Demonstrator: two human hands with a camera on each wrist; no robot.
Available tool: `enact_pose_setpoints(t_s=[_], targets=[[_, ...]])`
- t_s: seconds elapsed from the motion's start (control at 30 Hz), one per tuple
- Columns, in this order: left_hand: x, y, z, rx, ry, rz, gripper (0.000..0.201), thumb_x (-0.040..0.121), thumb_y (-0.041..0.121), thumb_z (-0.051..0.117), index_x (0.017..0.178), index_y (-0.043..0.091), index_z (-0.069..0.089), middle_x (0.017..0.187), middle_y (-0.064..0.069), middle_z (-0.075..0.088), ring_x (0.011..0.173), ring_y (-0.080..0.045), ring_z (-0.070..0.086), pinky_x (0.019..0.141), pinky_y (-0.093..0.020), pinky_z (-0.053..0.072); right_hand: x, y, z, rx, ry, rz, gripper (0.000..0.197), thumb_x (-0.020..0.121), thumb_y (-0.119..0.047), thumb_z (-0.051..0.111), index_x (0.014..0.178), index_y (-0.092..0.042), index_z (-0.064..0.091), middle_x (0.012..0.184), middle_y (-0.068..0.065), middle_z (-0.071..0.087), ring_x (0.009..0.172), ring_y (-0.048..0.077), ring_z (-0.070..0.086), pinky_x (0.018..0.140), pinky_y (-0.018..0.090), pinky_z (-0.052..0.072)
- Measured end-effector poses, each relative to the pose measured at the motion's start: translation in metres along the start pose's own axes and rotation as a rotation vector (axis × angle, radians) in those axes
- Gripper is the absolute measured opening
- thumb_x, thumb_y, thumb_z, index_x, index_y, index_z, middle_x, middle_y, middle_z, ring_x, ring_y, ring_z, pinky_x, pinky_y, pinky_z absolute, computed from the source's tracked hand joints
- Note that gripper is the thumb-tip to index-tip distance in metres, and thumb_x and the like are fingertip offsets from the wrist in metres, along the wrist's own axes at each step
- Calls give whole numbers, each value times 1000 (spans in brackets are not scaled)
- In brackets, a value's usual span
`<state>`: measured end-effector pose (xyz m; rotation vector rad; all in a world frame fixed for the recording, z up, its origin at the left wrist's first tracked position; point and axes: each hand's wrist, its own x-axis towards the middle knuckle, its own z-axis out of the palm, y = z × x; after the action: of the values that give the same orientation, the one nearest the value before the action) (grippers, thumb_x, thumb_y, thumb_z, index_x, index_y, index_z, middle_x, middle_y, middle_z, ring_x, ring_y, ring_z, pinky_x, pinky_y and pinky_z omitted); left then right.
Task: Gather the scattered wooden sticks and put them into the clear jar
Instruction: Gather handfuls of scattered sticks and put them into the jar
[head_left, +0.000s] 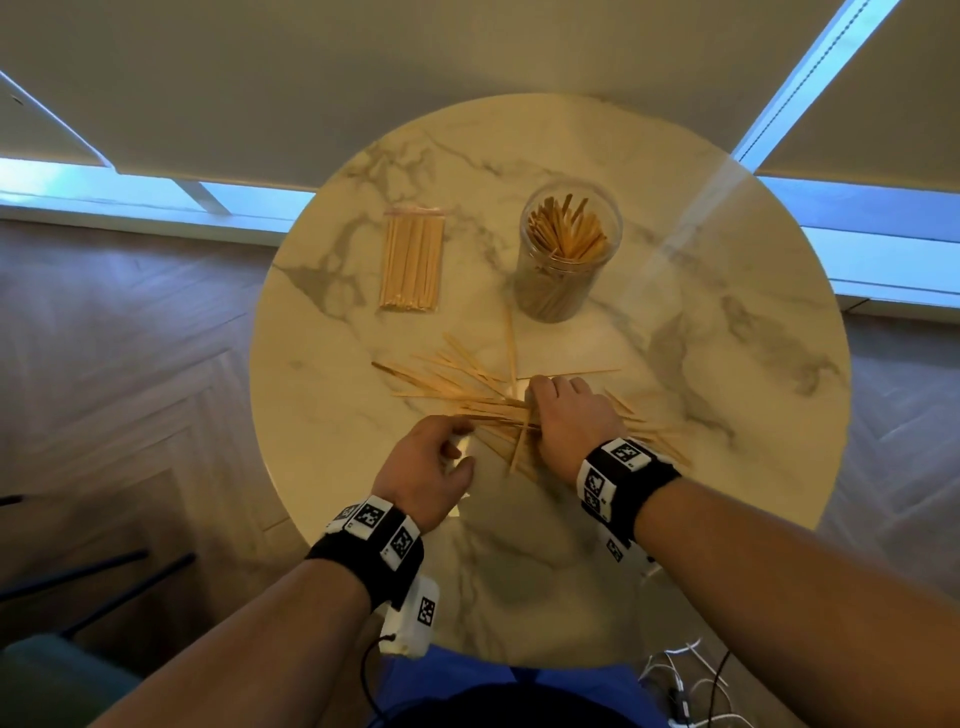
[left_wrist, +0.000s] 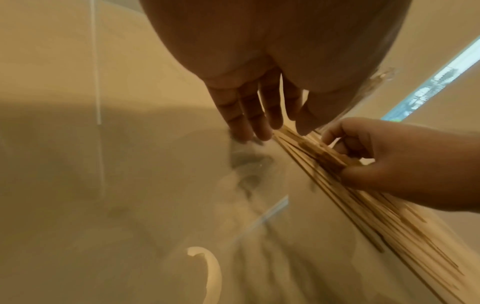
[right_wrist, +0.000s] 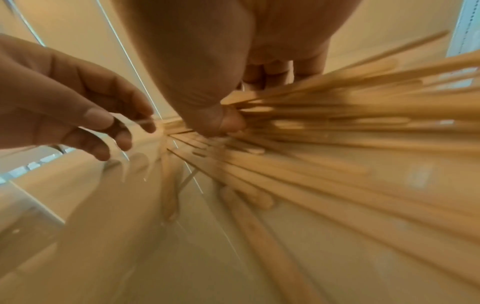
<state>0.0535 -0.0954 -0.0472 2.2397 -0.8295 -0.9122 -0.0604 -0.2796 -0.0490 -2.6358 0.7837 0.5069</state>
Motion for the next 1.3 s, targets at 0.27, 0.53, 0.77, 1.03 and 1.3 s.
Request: enact_pose_setpoints(t_s=[0.27, 0.53, 0.77, 1.03, 1.3], targets=[[-1, -13, -7, -140, 42, -141, 30, 91, 13, 69, 116, 28, 66, 107, 12, 68, 83, 4, 61, 65, -5, 47, 5, 6, -9, 1, -34, -74, 52, 93, -27, 57, 139, -28, 34, 121, 5, 58, 105, 31, 59, 88, 43, 49], [5, -6, -13, -239, 67, -175, 27, 92, 12, 67, 111, 31, 68, 102, 11, 72, 75, 0, 63, 63, -9, 49, 11, 6, -46, 182, 42, -128, 16, 98, -31, 52, 106, -19, 61, 100, 1, 56, 90, 28, 60, 73, 32, 40], [24, 41, -30, -604, 125, -181, 11, 100, 14, 64, 107, 14, 73, 92, -7, 75, 75, -17, 69, 72, -35, 59, 8, 4, -92, 910, 145, -47, 13, 88, -14, 50, 87, -25, 57, 67, -6, 51, 63, 17, 47, 64, 42, 45], [39, 115, -36, -1113, -149, -339, 35, 106, 33, 56, 115, 2, 69, 100, -16, 70, 87, -28, 68, 84, -43, 54, -2, -8, -169, 1359, 352, -253, 13, 109, -8, 40, 111, -12, 52, 63, -3, 45, 50, 25, 45, 50, 38, 47], [37, 159, -38, -1403, -456, -442, 75, 105, 60, 33, 137, -2, 59, 131, -25, 68, 111, -34, 71, 91, -45, 54, -13, -31, -224, 1523, 548, -534, 9, 108, -14, 42, 112, -10, 49, 58, 9, 28, 41, 18, 27, 45, 24, 32]])
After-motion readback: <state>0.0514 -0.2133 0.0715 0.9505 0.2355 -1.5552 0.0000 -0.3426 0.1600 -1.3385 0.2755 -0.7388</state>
